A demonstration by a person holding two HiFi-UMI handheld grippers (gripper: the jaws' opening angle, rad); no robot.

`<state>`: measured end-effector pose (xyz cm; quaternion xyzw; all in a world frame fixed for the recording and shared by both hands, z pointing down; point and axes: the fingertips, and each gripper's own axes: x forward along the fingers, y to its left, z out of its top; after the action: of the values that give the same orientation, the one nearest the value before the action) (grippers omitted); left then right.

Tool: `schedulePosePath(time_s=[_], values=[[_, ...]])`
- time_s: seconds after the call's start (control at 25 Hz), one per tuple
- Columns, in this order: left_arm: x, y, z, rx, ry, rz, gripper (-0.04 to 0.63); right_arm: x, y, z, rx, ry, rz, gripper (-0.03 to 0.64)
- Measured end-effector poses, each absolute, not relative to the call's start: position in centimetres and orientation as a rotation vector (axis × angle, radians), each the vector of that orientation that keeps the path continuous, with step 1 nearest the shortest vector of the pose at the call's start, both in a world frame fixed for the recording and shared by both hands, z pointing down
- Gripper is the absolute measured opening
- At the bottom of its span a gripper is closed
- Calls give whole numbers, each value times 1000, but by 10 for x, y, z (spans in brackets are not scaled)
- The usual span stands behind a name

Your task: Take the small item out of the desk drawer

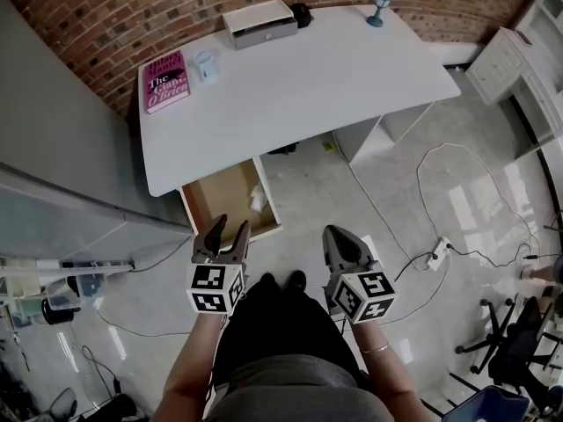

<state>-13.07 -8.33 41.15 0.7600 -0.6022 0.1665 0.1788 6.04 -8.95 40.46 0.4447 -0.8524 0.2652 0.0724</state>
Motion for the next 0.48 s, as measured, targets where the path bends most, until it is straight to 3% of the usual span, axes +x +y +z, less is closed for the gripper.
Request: schedulePosePath(time_s=[0.48], values=[[-147, -125, 454, 2090, -1648, 582, 193, 48, -117, 423, 1301, -2514, 857, 5]])
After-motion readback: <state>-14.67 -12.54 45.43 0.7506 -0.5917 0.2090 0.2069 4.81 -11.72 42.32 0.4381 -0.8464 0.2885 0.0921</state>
